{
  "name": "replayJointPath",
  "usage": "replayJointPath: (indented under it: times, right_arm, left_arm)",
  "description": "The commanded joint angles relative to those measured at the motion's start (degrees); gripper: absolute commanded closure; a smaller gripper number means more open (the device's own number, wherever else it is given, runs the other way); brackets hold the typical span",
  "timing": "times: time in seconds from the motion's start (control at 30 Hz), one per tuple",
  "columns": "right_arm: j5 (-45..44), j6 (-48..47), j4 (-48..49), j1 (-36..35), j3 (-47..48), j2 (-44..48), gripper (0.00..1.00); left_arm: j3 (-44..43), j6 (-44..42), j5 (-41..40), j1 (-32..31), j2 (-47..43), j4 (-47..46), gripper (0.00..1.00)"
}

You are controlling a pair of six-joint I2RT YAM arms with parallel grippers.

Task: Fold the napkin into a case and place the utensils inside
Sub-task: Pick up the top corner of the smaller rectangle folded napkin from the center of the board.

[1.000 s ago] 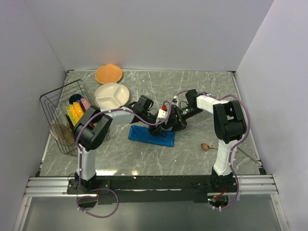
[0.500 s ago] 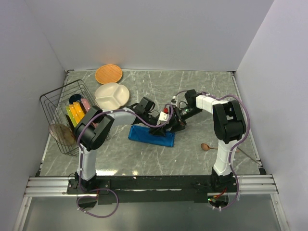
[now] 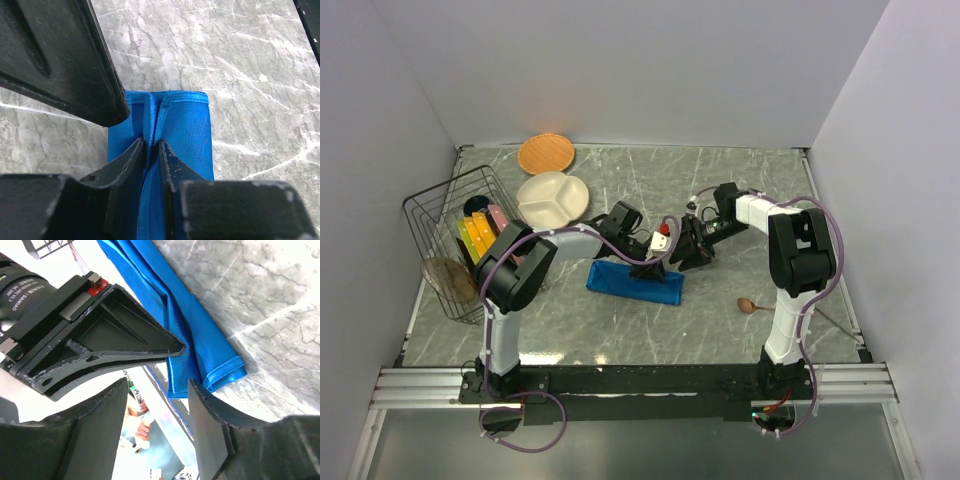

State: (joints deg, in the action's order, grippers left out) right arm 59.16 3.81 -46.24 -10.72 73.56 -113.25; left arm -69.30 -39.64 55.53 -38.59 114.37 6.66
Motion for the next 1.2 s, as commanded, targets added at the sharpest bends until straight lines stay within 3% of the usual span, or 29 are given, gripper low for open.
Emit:
replayJointPath:
  times: [0.0,0.17,0.47,0.83,1.17]
  right_arm:
    - [-0.3,0.6,-1.0,0.0,0.9,1.3,0.41]
    - [1.0,-1.6,-3.7,-0.1,1.0,-0.6,0.35]
    - [1.7,-2.7,-4.3,-0.4,1.2,-1.8,0.27]
    - [5.5,-3.3,-7.0,-0.9,2.0,-2.7,0.27]
    - [6.3,-5.4,-7.7,-0.9,2.0,-3.2,0.27]
  left_arm:
    - [-0.3,-1.6,2.1,-0.3,-2.6,-1.9,0.74]
    - [-1.0,-1.0,2.6,-0.7,-2.1,-1.7,0.59]
    - [-2.8,-0.1,2.5,-1.3,-0.8,-1.9,0.51]
    - [-4.6,1.2,3.3,-1.5,0.4,-1.2,0.54]
    - [-5.6,-0.8,4.4,-2.1,1.4,1.7,0.51]
